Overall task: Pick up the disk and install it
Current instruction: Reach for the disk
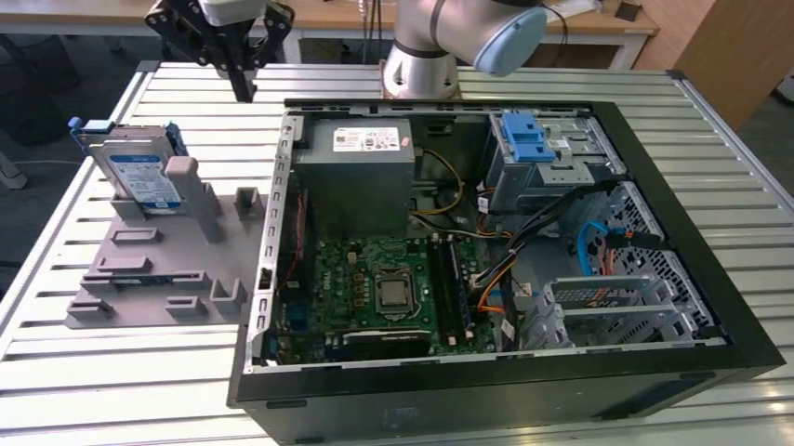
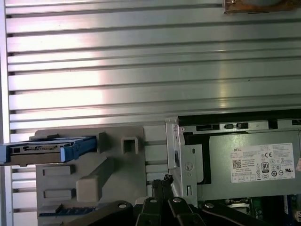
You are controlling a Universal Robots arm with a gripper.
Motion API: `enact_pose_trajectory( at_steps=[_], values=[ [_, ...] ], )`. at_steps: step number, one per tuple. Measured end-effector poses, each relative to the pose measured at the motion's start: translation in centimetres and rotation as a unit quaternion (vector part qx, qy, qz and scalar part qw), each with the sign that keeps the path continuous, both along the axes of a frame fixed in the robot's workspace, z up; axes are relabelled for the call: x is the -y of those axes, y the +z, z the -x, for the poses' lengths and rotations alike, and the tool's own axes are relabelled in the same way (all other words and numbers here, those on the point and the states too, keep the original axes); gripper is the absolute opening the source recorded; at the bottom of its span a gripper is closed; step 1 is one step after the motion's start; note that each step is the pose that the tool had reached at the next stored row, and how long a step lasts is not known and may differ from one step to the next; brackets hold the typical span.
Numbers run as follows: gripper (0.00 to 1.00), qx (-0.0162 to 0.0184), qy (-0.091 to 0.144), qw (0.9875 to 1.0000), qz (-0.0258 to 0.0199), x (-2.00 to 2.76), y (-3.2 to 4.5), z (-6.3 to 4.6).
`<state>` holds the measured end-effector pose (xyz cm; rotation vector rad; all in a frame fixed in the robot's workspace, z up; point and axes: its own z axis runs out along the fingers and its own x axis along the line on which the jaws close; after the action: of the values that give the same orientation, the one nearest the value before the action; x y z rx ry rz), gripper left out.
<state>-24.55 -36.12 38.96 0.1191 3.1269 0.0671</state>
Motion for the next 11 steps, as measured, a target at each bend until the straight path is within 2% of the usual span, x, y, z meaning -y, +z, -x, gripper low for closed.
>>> enact_pose_trajectory(
  at_steps=[11],
  values=[
    [0.11, -0.0009, 0.0, 1.0, 0.0, -0.4, -0.06, 1.4]
  ],
)
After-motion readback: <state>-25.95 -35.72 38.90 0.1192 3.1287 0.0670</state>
